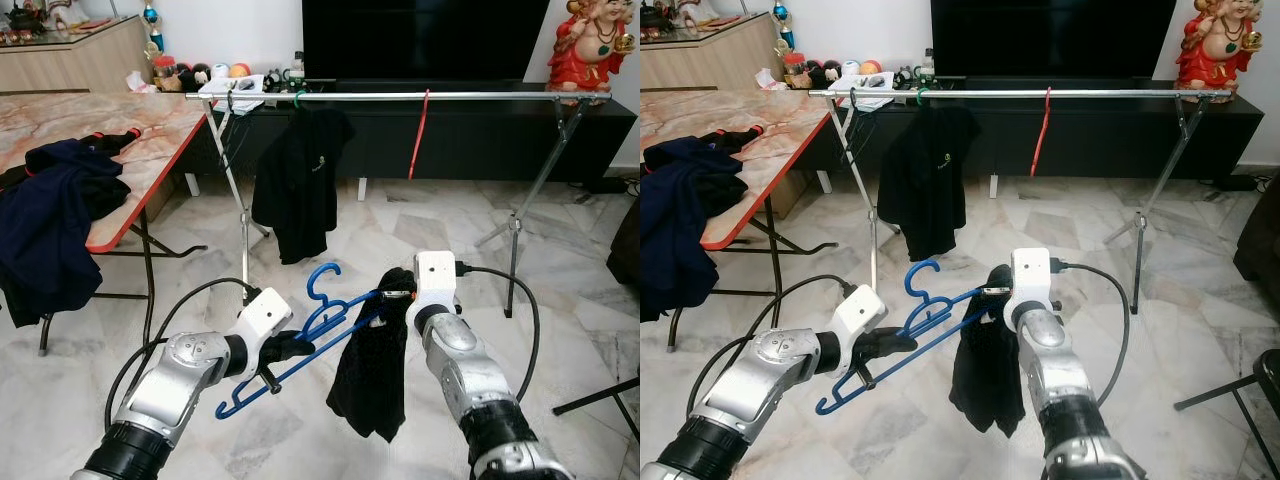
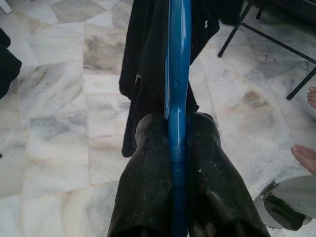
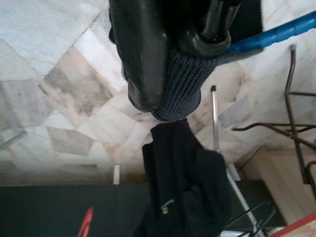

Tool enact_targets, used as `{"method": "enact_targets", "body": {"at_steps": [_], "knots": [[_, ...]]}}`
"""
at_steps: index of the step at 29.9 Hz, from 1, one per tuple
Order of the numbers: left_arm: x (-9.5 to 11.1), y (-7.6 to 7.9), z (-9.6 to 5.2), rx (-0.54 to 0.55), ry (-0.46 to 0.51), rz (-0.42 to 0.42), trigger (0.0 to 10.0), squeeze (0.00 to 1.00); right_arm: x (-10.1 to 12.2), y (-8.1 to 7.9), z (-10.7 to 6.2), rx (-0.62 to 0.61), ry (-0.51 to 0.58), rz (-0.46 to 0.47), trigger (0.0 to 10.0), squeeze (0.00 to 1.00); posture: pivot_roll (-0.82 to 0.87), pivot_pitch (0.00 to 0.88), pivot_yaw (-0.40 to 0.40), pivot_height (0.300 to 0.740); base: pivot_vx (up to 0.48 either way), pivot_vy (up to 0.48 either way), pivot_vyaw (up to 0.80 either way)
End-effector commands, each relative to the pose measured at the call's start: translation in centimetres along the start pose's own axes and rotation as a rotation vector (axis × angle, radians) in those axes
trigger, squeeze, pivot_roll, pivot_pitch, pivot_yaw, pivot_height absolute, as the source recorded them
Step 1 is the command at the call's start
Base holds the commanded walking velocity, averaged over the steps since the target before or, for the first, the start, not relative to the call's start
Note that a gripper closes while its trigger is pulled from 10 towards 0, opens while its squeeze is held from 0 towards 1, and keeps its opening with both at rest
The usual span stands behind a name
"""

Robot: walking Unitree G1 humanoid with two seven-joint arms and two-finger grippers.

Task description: Hang hanger

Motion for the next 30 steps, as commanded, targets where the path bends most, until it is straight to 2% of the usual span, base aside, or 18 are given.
{"method": "enact_targets", "body": {"at_steps": [1,4,6,10,11,12,13,16,23,24,27,28,30], "knots": [[-0.4,-1.3,-0.4,0.058,-0.033,0.0,10.0,0.0,0.8,0.7,-0.4,-0.054,0.031,0.025,10.0,0.0,0.06,0.02,0.028,0.74,0.0,0.0,0.0],[-0.5,-1.3,-0.4,0.061,-0.036,0.001,10.0,0.0,0.5,1.3,-0.7,-0.097,0.023,0.034,10.0,0.0,0.05,0.017,0.029,0.74,0.0,0.0,0.0],[-0.5,-1.4,-0.3,0.07,-0.044,0.007,10.0,0.0,0.1,2.3,-1.0,-0.157,0.015,0.053,10.0,0.0,0.05,0.01,0.032,0.74,0.0,0.0,0.0],[-0.6,-1.5,-0.3,0.075,-0.047,0.012,10.0,0.0,0.1,2.4,-1.2,-0.16,0.01,0.058,10.0,0.0,0.05,0.01,0.032,0.74,0.0,0.0,0.0],[-0.4,-1.5,-0.3,0.073,-0.038,0.012,10.0,0.0,0.4,0.7,-1.2,-0.058,0.003,0.04,10.0,0.0,0.05,0.01,0.031,0.74,0.0,0.0,0.0],[-0.4,-1.5,-0.3,0.073,-0.035,0.012,10.0,0.0,0.5,0.1,-1.3,-0.022,0.0,0.032,10.0,0.0,0.05,0.01,0.031,0.74,0.0,0.0,0.0],[-0.2,-1.4,-0.2,0.064,-0.018,0.005,10.0,0.0,0.5,-1.5,-1.5,0.075,-0.007,0.0,10.0,0.0,0.05,0.013,0.03,0.74,0.0,0.0,0.0],[-0.1,-1.4,-0.2,0.061,-0.012,0.003,10.0,0.0,0.5,-2.1,-1.7,0.104,-0.01,-0.011,10.0,0.0,0.05,0.013,0.03,0.74,0.0,0.0,0.0],[0.7,-0.7,-0.4,0.003,0.038,-0.022,10.0,0.0,1.8,-4.5,-2.8,0.251,0.041,-0.084,10.0,0.0,0.05,0.02,0.033,0.74,0.0,0.0,0.0],[0.8,-0.8,-0.4,0.009,0.042,-0.026,10.0,0.0,2.1,-4.8,-3.0,0.259,0.032,-0.043,10.0,0.0,0.04,0.026,0.033,0.74,0.0,0.0,0.0],[0.8,-0.9,-0.4,0.014,0.045,-0.028,10.0,0.0,2.3,-5.1,-3.1,0.266,0.025,-0.013,10.0,0.0,0.04,0.026,0.033,0.74,0.0,0.0,0.0],[0.9,-0.9,-0.3,0.013,0.049,-0.03,10.0,0.0,2.7,-5.9,-3.5,0.31,0.026,0.017,10.0,0.0,0.04,0.027,0.034,0.74,0.0,0.0,0.0],[1.0,-0.9,-0.1,0.015,0.054,-0.031,10.0,0.0,3.7,-8.7,-5.3,0.489,0.066,-0.032,10.0,0.0,0.04,0.029,0.036,0.74,0.0,0.0,0.0]]}}
Point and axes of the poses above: a point about 5 cm out from each wrist's last joint towards the gripper, its own z axis pointing out of the wrist towards the gripper, its own x axis along the axis of the wrist's last joint, y = z × x, the point moved 4 cm from there along z, pointing out of the wrist towards the gripper, and after that the axes turned 8 degrees about z, right-handed, at the moved point
